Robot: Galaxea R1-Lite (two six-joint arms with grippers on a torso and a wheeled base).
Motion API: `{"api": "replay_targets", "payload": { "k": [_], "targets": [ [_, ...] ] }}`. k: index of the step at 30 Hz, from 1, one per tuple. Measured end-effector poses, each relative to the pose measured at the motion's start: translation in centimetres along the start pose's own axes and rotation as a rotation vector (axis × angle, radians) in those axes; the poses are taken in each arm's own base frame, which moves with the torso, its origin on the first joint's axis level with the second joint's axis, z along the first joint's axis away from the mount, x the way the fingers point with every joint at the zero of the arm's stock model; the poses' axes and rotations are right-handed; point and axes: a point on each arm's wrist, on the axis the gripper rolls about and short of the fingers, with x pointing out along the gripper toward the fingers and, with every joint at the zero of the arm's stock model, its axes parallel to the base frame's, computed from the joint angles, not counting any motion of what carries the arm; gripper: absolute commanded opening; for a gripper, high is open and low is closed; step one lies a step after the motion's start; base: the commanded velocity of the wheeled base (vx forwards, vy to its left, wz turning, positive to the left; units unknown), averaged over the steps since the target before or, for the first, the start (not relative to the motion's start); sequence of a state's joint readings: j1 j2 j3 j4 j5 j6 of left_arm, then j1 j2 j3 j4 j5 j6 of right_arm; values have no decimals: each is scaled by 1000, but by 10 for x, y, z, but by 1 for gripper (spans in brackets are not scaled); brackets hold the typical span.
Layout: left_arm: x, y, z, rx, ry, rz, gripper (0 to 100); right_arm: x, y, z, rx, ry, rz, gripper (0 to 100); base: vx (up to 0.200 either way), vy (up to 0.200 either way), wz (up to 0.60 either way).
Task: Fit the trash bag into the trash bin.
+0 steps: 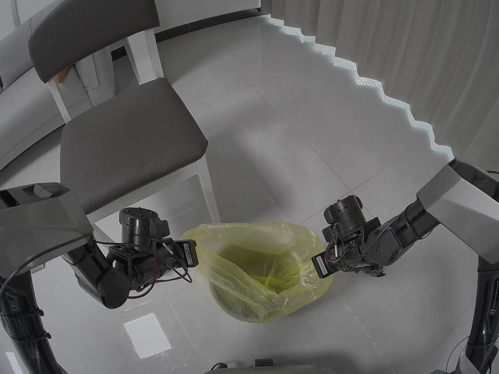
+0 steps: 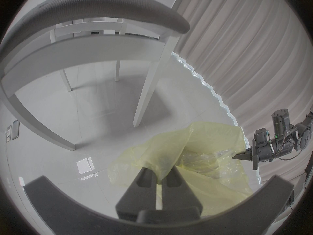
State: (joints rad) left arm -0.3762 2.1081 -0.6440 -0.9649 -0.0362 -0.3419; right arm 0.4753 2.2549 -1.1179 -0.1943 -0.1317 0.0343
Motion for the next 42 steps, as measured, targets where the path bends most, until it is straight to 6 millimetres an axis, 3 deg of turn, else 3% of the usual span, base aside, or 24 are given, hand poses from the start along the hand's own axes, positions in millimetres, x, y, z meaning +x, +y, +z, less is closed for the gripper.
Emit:
{"api": "replay_targets", "payload": {
  "k": [9,20,29,30,36,41,42],
  "targets": [
    [-8,-1,5,0,-77,-23,0,-11,1,-1,-6,-58,4,0,0,0,0],
    [-14,10,-20,5,2,10,0,-1,5,-20,-35,8,7,0,0,0,0],
    [2,15,-22,1,8,17,0,12,3,-26,-40,35,-1,0,0,0,0],
    [4,15,-23,1,7,17,0,14,2,-26,-42,36,-2,100,0,0,0],
    [11,16,-25,0,7,15,0,11,-1,-27,-33,32,-7,100,0,0,0],
    [13,17,-28,1,7,16,0,-11,-5,-18,-30,-19,-7,100,0,0,0],
    [13,18,-28,0,8,17,100,-17,-5,-15,-29,-37,-6,100,0,0,0]
  ]
}}
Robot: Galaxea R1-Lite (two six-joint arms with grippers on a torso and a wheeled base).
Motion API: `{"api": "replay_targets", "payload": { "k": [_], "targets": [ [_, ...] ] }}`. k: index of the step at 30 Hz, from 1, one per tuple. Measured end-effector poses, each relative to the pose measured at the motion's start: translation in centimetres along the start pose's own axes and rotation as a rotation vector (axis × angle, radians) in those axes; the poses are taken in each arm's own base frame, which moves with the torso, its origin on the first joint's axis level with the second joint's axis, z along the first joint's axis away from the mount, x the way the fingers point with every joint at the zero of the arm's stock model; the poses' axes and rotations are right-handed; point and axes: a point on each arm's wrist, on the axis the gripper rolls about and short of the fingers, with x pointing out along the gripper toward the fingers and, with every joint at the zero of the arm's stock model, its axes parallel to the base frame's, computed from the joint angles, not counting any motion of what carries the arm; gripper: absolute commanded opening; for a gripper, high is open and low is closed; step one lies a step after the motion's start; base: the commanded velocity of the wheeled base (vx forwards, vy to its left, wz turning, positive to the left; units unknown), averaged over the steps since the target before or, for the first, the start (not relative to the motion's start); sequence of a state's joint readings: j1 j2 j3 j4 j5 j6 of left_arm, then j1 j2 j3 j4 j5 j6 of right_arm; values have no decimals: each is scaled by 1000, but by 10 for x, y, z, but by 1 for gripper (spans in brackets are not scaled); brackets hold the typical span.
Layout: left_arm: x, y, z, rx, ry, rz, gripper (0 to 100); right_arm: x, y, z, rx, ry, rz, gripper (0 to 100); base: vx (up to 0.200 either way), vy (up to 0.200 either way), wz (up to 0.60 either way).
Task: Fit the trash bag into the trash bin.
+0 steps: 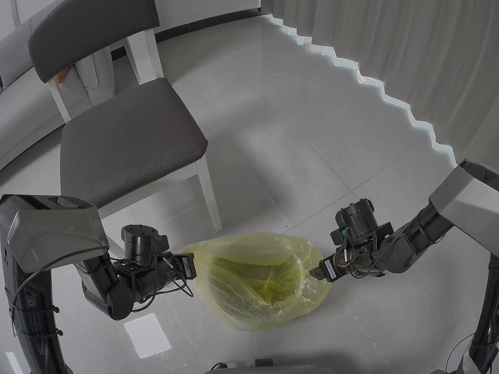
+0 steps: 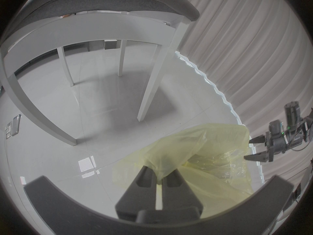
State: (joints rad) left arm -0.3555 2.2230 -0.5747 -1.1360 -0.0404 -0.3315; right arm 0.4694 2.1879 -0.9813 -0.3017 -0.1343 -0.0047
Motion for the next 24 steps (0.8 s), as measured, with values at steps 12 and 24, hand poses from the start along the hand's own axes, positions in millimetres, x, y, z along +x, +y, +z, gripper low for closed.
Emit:
{"api": "replay_targets", "payload": {
  "k": [12,24],
  "targets": [
    [-8,4,-9,-2,-4,8,100,-19,29,30,-66,-239,73,100,0,0,0],
    [-34,18,-11,-21,-49,29,100,14,57,28,-180,-226,122,100,0,0,0]
  ]
}}
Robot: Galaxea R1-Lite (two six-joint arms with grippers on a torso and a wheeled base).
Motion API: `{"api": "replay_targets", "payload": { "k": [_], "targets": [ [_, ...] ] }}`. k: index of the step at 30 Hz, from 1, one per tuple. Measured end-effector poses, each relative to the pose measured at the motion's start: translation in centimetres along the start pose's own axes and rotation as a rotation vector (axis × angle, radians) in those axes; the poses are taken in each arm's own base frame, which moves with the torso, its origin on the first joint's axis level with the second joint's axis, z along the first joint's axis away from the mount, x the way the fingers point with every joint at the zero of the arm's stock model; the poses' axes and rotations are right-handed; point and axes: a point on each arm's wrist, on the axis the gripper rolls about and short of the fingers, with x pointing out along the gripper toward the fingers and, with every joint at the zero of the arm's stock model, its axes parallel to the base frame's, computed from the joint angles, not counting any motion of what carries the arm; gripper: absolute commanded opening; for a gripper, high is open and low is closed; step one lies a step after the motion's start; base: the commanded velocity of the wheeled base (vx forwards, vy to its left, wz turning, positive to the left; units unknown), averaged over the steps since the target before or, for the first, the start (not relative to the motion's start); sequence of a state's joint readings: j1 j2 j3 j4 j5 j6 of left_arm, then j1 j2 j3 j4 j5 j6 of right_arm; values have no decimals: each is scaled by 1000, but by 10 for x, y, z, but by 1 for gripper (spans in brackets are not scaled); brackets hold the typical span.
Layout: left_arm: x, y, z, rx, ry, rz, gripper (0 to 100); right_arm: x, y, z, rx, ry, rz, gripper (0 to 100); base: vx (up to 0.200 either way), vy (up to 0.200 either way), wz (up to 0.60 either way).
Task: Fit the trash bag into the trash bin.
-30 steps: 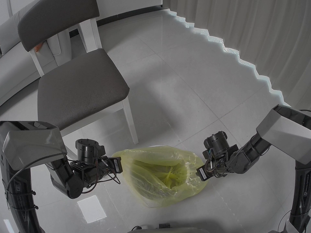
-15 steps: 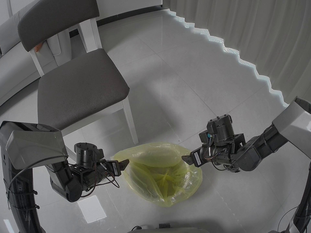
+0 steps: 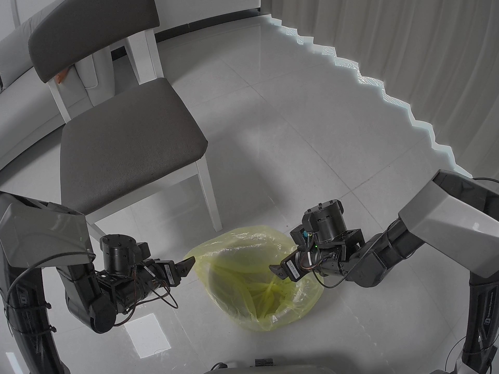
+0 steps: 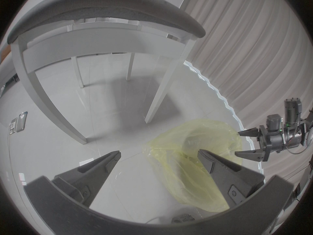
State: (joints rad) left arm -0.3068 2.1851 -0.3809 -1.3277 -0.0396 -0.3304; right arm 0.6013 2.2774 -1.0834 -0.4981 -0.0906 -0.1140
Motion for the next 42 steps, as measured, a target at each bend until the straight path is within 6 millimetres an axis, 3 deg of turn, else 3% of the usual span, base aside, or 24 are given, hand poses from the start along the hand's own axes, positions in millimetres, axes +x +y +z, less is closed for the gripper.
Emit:
{"api": "replay_targets", "payload": {
  "k": [6,14,15,25,34,42],
  "targets": [
    [-10,4,0,-6,-33,0,100,9,2,2,-7,-40,-3,100,0,0,0],
    [-16,6,-4,-8,-28,4,100,6,0,3,-36,-53,-18,100,0,0,0],
    [-16,7,-4,-8,-27,5,100,6,0,3,-39,-53,-20,0,0,0,0],
    [-17,6,-5,-7,-25,3,100,5,-3,6,-39,-68,-36,0,0,0,0],
    [-21,5,-6,-4,-54,-9,100,-9,-8,18,-32,-106,-46,0,0,0,0],
    [-27,6,-11,-4,-53,-9,100,-12,-5,12,-52,-89,-44,0,0,0,0]
  ]
}}
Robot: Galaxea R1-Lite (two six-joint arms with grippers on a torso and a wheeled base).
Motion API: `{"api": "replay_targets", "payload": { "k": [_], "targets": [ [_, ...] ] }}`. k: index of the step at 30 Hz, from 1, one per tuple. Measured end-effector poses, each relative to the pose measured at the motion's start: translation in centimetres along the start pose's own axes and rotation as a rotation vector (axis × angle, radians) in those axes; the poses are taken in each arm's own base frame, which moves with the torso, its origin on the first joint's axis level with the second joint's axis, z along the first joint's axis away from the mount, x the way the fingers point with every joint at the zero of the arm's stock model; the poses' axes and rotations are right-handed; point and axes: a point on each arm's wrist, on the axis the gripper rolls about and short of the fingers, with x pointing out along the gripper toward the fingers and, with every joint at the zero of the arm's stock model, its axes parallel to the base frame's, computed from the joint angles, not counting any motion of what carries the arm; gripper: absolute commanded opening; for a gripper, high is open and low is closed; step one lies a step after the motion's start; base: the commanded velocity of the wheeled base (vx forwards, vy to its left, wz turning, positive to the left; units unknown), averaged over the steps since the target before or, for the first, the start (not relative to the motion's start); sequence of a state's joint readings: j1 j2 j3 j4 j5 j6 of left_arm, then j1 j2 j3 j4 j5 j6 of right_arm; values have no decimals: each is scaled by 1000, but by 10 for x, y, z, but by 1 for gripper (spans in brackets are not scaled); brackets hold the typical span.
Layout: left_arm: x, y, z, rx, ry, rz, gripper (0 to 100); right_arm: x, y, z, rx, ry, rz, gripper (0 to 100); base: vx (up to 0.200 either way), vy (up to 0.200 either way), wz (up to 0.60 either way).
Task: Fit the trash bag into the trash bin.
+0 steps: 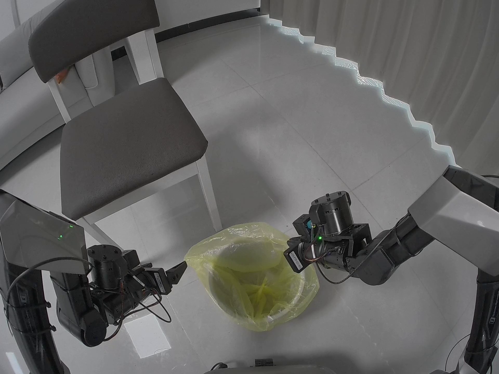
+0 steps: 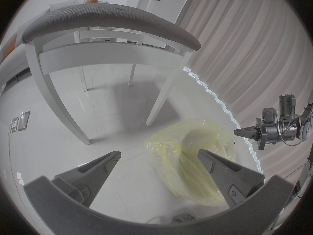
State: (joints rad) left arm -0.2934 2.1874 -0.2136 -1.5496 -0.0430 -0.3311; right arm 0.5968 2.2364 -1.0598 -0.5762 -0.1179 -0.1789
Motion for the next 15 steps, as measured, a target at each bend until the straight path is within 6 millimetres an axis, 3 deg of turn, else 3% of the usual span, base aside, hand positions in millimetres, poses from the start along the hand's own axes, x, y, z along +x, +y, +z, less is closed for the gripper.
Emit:
{"api": "replay_targets", "payload": {
  "k": [2,3,15],
  "targets": [
    [-1,0,-1,0,2,1,100,1,0,-1,-5,6,-2,0,0,0,0],
    [-1,0,-1,0,2,1,100,1,0,-1,-7,7,-2,100,0,0,0],
    [-1,1,-3,0,9,9,100,17,-6,-9,-1,11,-17,100,0,0,0]
  ]
}}
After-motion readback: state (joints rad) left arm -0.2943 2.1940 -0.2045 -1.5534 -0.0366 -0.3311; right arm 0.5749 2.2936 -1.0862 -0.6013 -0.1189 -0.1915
